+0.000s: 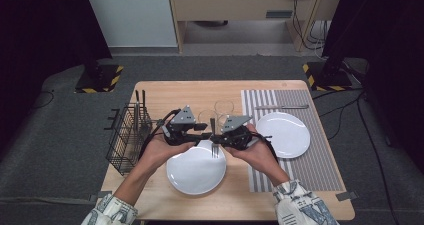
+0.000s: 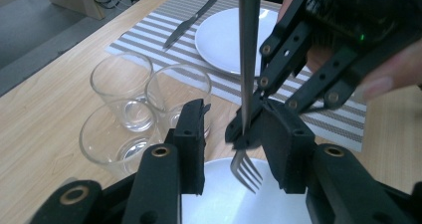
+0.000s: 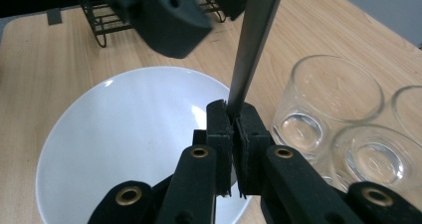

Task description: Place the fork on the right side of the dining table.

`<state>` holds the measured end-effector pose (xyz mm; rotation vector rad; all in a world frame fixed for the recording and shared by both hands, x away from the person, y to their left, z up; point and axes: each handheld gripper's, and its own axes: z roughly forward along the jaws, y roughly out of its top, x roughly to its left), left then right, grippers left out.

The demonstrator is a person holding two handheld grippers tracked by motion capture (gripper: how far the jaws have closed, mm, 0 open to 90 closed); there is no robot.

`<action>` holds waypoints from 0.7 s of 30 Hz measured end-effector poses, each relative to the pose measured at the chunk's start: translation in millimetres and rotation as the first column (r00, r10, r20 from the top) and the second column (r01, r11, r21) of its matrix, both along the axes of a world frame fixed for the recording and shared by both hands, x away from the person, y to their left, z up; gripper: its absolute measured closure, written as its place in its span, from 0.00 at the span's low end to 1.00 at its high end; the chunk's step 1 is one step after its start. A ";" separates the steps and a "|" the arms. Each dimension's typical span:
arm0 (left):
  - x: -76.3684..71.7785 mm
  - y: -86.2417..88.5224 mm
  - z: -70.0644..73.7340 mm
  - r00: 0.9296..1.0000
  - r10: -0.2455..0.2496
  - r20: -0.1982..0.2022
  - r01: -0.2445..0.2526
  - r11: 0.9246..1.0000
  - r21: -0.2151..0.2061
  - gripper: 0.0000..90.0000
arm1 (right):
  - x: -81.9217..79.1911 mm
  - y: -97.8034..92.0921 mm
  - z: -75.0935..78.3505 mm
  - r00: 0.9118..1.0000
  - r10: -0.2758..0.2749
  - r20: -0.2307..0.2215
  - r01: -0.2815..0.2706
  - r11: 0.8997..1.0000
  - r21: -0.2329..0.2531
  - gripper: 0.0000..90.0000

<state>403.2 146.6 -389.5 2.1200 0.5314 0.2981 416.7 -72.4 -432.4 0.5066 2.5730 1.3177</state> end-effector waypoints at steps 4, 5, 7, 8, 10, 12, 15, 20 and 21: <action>0.5 -0.2 -9.9 1.000 0.010 -0.013 -0.010 1.000 -0.004 0.66 | 6.0 -4.1 2.0 1.000 -0.010 -0.007 0.010 1.000 0.015 0.96; 0.6 -0.8 -12.2 1.000 0.009 -0.014 -0.009 1.000 -0.001 0.65 | 8.0 -5.1 3.0 1.000 -0.012 -0.009 0.012 1.000 0.021 0.96; 0.5 -3.1 -17.1 1.000 0.013 -0.016 -0.013 1.000 0.004 0.64 | 10.4 -6.1 4.8 1.000 -0.015 -0.010 0.015 0.999 0.032 0.96; 0.9 -4.1 -19.5 1.000 0.016 -0.015 -0.016 1.000 0.011 0.62 | 11.3 -6.4 5.8 1.000 -0.016 -0.013 0.017 0.999 0.038 0.96; 1.4 -6.3 -24.0 0.999 0.028 -0.016 -0.028 0.999 0.020 0.57 | 12.7 -6.7 8.0 1.000 -0.018 -0.009 0.018 0.999 0.044 0.96; 3.0 -7.8 -29.9 0.999 0.032 -0.022 -0.031 0.999 0.025 0.56 | 13.5 -7.2 10.4 1.000 -0.019 -0.009 0.019 0.998 0.052 0.96; 5.1 -10.2 -36.5 0.999 0.038 -0.032 -0.037 0.999 0.027 0.54 | 14.3 -7.8 13.2 1.000 -0.020 -0.010 0.020 0.998 0.065 0.96; 8.9 -15.0 -45.9 0.998 0.045 -0.052 -0.044 0.999 0.021 0.52 | 14.4 -7.6 14.1 1.000 -0.014 -0.014 0.015 0.997 0.077 0.96; 9.5 -15.7 -47.6 0.997 0.044 -0.056 -0.043 0.999 0.023 0.52 | 14.2 -7.5 14.2 1.000 -0.015 -0.013 0.016 0.997 0.078 0.96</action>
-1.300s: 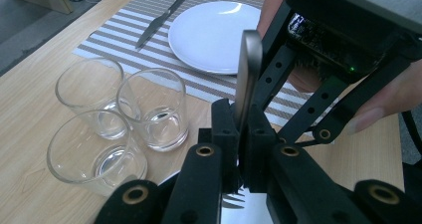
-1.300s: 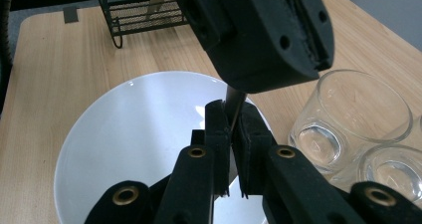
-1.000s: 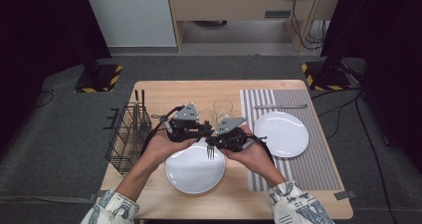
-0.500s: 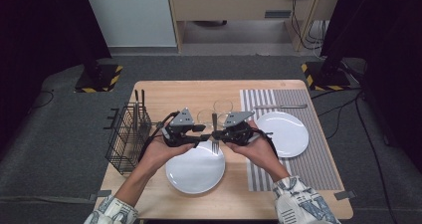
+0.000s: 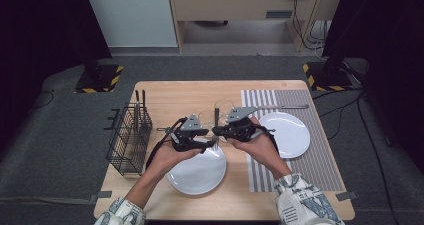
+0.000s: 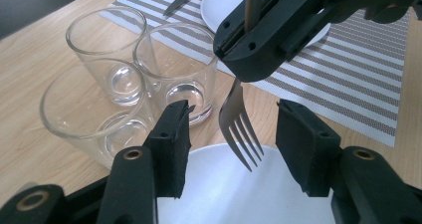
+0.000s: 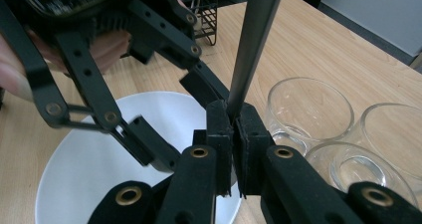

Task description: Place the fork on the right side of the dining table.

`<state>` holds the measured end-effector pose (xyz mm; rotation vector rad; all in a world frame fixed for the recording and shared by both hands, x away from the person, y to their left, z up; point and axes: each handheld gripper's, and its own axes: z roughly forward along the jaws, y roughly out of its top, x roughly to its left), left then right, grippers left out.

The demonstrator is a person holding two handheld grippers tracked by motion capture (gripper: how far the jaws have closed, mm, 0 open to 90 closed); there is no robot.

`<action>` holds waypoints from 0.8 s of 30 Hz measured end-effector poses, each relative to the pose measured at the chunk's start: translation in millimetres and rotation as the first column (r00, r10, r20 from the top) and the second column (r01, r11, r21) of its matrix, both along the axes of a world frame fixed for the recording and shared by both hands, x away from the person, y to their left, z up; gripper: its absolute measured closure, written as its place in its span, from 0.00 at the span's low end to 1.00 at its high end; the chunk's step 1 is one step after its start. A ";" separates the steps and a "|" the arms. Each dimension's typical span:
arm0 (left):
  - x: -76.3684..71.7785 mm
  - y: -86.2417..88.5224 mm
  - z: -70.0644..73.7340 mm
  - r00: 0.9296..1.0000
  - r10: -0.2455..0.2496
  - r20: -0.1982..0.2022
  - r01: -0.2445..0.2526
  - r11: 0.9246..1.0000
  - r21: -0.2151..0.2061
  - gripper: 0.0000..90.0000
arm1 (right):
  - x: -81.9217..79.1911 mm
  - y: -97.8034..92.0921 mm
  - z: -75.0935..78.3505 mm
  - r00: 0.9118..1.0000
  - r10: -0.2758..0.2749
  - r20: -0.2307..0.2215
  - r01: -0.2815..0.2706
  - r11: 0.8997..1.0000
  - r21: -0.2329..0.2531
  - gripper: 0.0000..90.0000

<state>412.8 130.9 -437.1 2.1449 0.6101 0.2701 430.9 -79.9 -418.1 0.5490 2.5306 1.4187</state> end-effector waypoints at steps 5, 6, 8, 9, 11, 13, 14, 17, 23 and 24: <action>3.5 -2.8 -6.8 1.000 0.007 -0.018 -0.007 1.000 -0.003 0.52 | -1.0 0.5 2.0 1.000 0.001 0.000 -0.001 1.000 0.011 0.96; 4.4 -3.2 -7.6 1.000 0.004 -0.020 -0.004 1.000 -0.007 0.53 | -1.2 0.6 2.4 1.000 0.002 0.000 -0.002 1.000 0.012 0.96; 5.6 -4.3 -9.7 1.000 -0.003 -0.023 0.003 1.000 -0.013 0.55 | -1.7 1.6 3.2 1.000 0.006 0.002 -0.006 1.000 0.017 0.96; 6.6 -4.3 -10.7 1.000 -0.010 -0.025 0.010 1.000 -0.021 0.60 | -1.8 1.9 3.3 1.000 0.007 0.002 -0.007 1.000 0.018 0.96; 8.8 -3.5 -12.2 0.999 -0.010 -0.033 0.009 0.999 -0.043 0.64 | -2.2 2.8 4.0 1.000 0.009 0.001 -0.009 1.000 0.024 0.96; 10.1 -2.6 -12.7 0.999 -0.009 -0.040 0.007 0.998 -0.057 0.68 | -2.5 3.0 4.5 1.000 0.012 0.000 -0.012 0.999 0.029 0.96; 10.7 -2.2 -12.8 0.999 -0.010 -0.038 0.008 0.998 -0.063 0.70 | -2.4 3.1 4.7 1.000 0.014 0.000 -0.014 0.999 0.030 0.96; 12.3 -1.9 -12.7 0.999 -0.016 -0.044 0.012 0.997 -0.080 0.75 | -2.3 3.0 5.4 1.000 0.015 -0.002 -0.015 0.999 0.038 0.96; 14.7 -4.6 -15.3 0.998 -0.025 -0.058 0.020 0.996 -0.085 0.77 | -2.9 3.7 6.1 1.000 0.019 -0.003 -0.019 0.999 0.048 0.96; 14.9 -4.7 -15.7 0.998 -0.032 -0.061 0.026 0.996 -0.089 0.79 | -3.1 3.8 6.2 1.000 0.018 -0.001 -0.018 0.999 0.047 0.96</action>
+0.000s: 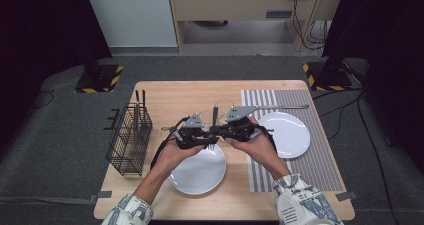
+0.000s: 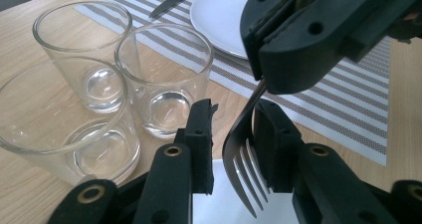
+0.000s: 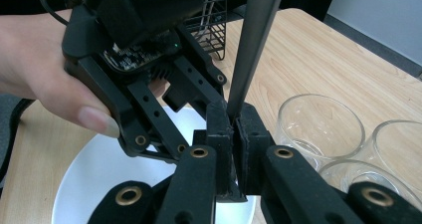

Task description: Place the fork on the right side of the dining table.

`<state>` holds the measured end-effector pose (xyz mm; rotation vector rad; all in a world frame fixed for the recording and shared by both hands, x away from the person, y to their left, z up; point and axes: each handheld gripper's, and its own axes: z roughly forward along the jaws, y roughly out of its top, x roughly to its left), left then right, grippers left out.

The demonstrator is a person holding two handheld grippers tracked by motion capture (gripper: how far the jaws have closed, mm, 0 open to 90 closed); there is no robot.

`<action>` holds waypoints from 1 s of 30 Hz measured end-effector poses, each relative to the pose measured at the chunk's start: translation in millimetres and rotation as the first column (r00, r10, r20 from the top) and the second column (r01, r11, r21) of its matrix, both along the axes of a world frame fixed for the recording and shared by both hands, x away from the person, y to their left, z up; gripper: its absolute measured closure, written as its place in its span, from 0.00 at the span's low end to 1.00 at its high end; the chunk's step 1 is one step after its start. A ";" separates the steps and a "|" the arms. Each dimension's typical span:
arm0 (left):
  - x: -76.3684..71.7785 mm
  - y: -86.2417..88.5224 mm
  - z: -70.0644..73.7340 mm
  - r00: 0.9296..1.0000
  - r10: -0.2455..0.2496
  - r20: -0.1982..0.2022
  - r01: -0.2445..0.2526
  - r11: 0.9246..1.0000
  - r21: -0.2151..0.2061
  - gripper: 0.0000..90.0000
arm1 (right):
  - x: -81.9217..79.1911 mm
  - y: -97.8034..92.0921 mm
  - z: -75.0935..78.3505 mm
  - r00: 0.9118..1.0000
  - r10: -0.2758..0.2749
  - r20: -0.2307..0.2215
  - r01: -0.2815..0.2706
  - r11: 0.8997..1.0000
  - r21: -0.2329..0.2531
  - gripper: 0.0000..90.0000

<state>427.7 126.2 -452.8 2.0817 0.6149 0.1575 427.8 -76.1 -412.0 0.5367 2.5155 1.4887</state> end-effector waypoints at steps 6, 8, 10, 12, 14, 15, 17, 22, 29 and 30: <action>-1.1 1.1 1.2 1.000 -0.001 -0.001 0.001 1.000 -0.003 0.88 | -0.1 -1.7 -0.3 1.000 0.000 -0.005 0.000 1.000 0.004 0.96; -1.4 3.4 2.1 1.000 0.010 0.008 -0.010 1.000 -0.002 0.94 | 0.2 -3.7 -0.6 1.000 -0.002 -0.007 0.003 1.000 0.009 0.95; -2.0 4.1 3.0 1.000 0.011 0.014 -0.011 1.000 0.006 0.96 | 0.4 -5.5 -0.9 1.000 -0.004 -0.012 0.004 1.000 0.013 0.95; -3.3 3.5 4.0 1.000 0.014 0.021 -0.015 1.000 0.023 0.96 | 0.0 -5.5 -1.0 1.000 -0.004 -0.011 0.004 1.000 0.012 0.94; -4.3 3.3 4.6 0.999 0.023 0.023 -0.023 0.999 0.033 0.96 | -0.9 -4.6 -1.1 1.000 -0.003 -0.011 0.003 1.000 0.009 0.94; -5.0 3.4 4.9 0.999 0.027 0.025 -0.028 0.999 0.035 0.96 | -1.1 -4.3 -1.2 1.000 -0.004 -0.011 0.004 1.000 0.008 0.94; -5.8 3.8 5.4 0.999 0.028 0.033 -0.029 0.999 0.043 0.97 | -1.6 -3.7 -1.4 1.000 -0.006 -0.005 0.006 1.000 0.008 0.94; -9.4 4.9 5.5 0.999 0.028 0.044 -0.031 0.998 0.061 0.97 | -5.1 -2.2 0.8 1.000 -0.022 0.018 0.022 1.000 -0.010 0.87; -12.7 8.0 -0.1 0.998 0.037 0.042 -0.040 0.995 0.086 0.97 | -10.0 -0.7 4.5 0.997 -0.051 0.059 0.054 0.997 -0.046 0.71; -13.4 8.2 -0.4 0.998 0.037 0.041 -0.041 0.995 0.090 0.97 | -10.6 -0.3 5.2 0.996 -0.055 0.066 0.059 0.997 -0.046 0.69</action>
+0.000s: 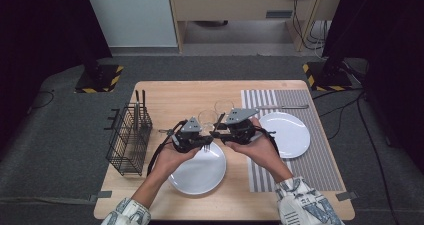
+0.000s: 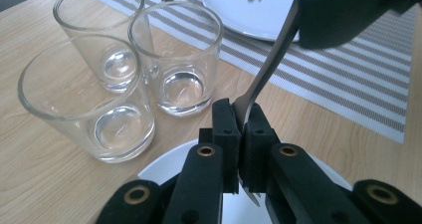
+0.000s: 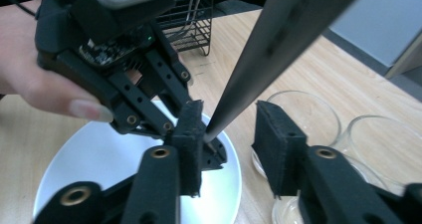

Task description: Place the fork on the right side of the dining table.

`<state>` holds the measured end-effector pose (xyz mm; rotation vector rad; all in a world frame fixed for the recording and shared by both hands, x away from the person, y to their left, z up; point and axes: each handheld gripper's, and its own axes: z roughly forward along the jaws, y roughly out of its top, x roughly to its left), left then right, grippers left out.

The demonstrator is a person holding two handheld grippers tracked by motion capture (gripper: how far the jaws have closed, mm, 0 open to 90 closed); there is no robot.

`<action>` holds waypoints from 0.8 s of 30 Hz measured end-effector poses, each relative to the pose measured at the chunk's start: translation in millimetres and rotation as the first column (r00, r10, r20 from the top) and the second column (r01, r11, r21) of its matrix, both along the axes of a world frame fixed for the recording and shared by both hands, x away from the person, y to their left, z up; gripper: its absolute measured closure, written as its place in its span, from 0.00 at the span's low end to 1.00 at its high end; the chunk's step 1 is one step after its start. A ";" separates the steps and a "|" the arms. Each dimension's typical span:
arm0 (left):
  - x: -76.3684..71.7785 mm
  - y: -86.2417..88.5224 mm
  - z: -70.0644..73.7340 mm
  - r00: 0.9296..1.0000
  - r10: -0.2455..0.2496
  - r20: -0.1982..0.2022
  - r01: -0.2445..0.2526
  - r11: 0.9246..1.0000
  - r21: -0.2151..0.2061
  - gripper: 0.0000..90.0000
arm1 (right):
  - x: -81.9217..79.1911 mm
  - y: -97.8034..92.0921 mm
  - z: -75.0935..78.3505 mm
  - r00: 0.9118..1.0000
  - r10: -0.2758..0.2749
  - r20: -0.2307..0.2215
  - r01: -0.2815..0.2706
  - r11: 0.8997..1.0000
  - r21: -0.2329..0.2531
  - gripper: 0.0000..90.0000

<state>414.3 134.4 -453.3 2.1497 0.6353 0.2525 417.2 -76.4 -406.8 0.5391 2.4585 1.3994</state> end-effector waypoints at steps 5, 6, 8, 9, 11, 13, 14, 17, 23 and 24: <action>-2.1 1.8 1.0 1.000 -0.007 0.004 0.006 1.000 0.011 0.97 | -1.8 1.4 3.7 1.000 -0.015 0.015 0.015 1.000 -0.002 0.63; -2.6 2.0 1.4 1.000 -0.009 0.004 0.009 1.000 0.008 0.97 | -1.8 1.2 4.4 1.000 -0.018 0.018 0.018 1.000 -0.002 0.62; -3.6 2.9 2.5 1.000 -0.011 0.008 0.011 1.000 0.005 0.97 | -2.0 0.9 6.0 1.000 -0.020 0.015 0.020 1.000 0.011 0.61; -4.1 3.4 2.8 1.000 -0.011 0.004 0.011 1.000 -0.001 0.97 | -2.3 1.0 6.6 1.000 -0.021 0.013 0.021 1.000 0.012 0.60; -4.9 4.1 3.3 1.000 -0.009 0.001 0.009 1.000 -0.006 0.97 | -2.5 1.3 7.7 1.000 -0.021 0.014 0.021 1.000 0.010 0.59; -5.5 3.7 3.7 1.000 -0.010 0.004 0.010 1.000 0.003 0.97 | -3.1 1.9 9.0 1.000 -0.021 0.016 0.021 1.000 0.010 0.58; -5.6 3.6 3.7 1.000 -0.010 0.003 0.010 1.000 0.005 0.97 | -3.6 2.3 9.8 1.000 -0.023 0.018 0.023 1.000 0.012 0.58; -5.5 3.7 3.3 1.000 -0.008 0.000 0.008 1.000 0.009 0.97 | -3.6 2.4 11.4 0.999 -0.027 0.020 0.027 1.000 0.014 0.57; -4.6 4.9 2.7 1.000 -0.017 -0.010 0.017 1.000 0.024 0.97 | 0.2 1.5 10.8 1.000 -0.029 0.002 0.029 0.999 0.014 0.55; -4.8 5.1 2.5 1.000 -0.019 -0.010 0.019 0.999 0.025 0.97 | 0.8 1.4 10.2 1.000 -0.029 -0.004 0.029 0.999 0.013 0.54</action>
